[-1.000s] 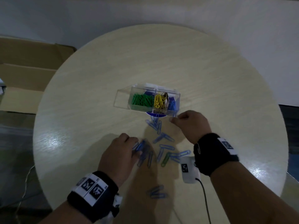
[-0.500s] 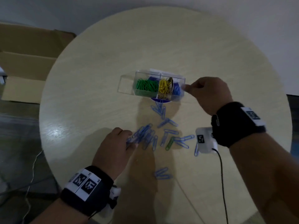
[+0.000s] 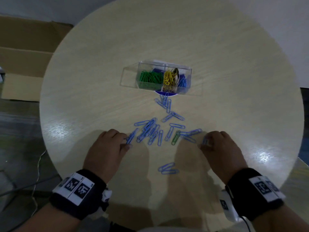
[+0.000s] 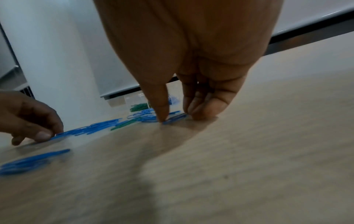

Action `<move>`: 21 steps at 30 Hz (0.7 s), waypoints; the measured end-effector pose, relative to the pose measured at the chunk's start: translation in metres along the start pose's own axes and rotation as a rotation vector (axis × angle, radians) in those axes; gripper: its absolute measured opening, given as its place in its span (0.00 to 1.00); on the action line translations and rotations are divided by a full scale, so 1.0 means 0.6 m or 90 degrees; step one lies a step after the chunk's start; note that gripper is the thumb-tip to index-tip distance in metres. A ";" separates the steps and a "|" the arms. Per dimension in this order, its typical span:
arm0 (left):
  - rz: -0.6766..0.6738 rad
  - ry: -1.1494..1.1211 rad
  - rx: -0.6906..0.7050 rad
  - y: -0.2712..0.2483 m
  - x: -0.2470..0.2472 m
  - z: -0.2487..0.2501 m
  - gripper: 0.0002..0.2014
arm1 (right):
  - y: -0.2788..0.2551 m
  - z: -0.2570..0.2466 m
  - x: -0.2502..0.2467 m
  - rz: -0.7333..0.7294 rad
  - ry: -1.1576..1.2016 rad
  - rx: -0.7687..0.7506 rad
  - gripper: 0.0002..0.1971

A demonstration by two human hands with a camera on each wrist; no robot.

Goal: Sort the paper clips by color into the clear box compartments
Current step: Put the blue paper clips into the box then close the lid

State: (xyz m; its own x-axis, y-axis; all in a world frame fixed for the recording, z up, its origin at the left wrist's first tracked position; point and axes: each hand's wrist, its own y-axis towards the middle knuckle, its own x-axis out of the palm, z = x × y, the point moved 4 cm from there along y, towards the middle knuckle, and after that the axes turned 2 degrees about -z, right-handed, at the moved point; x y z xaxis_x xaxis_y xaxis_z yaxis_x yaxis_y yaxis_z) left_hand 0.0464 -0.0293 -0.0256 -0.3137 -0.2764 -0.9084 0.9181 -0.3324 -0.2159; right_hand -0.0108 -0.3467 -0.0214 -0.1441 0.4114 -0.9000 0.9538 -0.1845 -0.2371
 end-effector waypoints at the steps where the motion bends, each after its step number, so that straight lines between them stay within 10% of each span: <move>1: -0.004 0.006 0.007 0.001 0.001 0.008 0.11 | 0.003 -0.002 0.006 -0.001 0.022 0.012 0.08; 14: -0.007 0.061 0.053 0.097 -0.032 0.062 0.07 | 0.142 -0.063 -0.017 0.024 0.051 -0.033 0.09; 21: -0.039 0.095 0.004 0.116 -0.017 0.073 0.25 | 0.147 -0.120 0.026 -0.078 -0.027 -0.116 0.17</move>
State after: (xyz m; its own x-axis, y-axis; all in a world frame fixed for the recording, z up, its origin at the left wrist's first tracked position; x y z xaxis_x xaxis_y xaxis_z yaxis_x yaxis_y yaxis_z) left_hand 0.1028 -0.0892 -0.0156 -0.3297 -0.1186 -0.9366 0.8966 -0.3500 -0.2713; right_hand 0.0899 -0.2921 -0.0297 -0.2690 0.3820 -0.8841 0.9598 0.0301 -0.2790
